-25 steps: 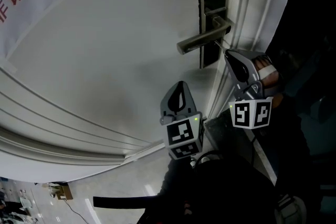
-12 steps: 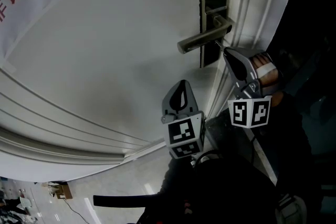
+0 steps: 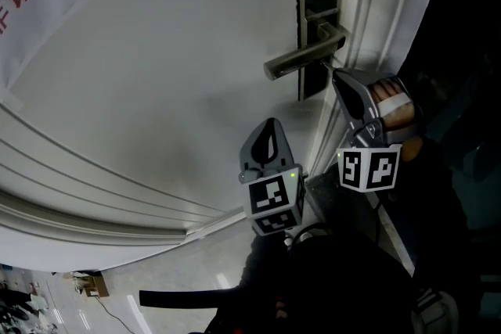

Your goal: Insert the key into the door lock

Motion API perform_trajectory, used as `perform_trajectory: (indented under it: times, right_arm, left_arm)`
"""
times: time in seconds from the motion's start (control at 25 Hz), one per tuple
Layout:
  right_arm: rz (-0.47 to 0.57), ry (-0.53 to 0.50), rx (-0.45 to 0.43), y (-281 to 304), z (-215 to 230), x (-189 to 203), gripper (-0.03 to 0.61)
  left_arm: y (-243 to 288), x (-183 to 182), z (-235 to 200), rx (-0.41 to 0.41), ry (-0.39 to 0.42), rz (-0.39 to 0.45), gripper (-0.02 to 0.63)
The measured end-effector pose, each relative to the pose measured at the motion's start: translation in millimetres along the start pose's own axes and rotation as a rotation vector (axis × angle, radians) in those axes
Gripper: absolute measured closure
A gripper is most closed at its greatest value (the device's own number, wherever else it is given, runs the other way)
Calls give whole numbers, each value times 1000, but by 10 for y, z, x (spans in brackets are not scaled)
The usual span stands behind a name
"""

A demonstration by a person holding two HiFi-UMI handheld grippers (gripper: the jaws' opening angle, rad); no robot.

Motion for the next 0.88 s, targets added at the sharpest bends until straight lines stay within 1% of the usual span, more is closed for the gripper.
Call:
perform_trajectory:
  times: [0.2,0.68,0.88]
  right_arm:
    - [-37,-25,-1,48,-4,-37,566]
    - [-38,-31,-10,71,4,-43,566]
    - [-36,-34,-14,74,1,-41,566]
  left_arm:
    - [6,0,2,2,-5,-1,612]
    - [33,-7,31,24,-4,-12,612]
    - [24,16,25,21,-16,-23,612]
Point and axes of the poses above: the fingertips, and each gripper's own axes: y forward along the fingers, z to its right, x out of its underside, the point moved 2 cm from there along -y, backward along the fingers, and after that the axes turned 4 degrees about z, right-handed, at the moved point
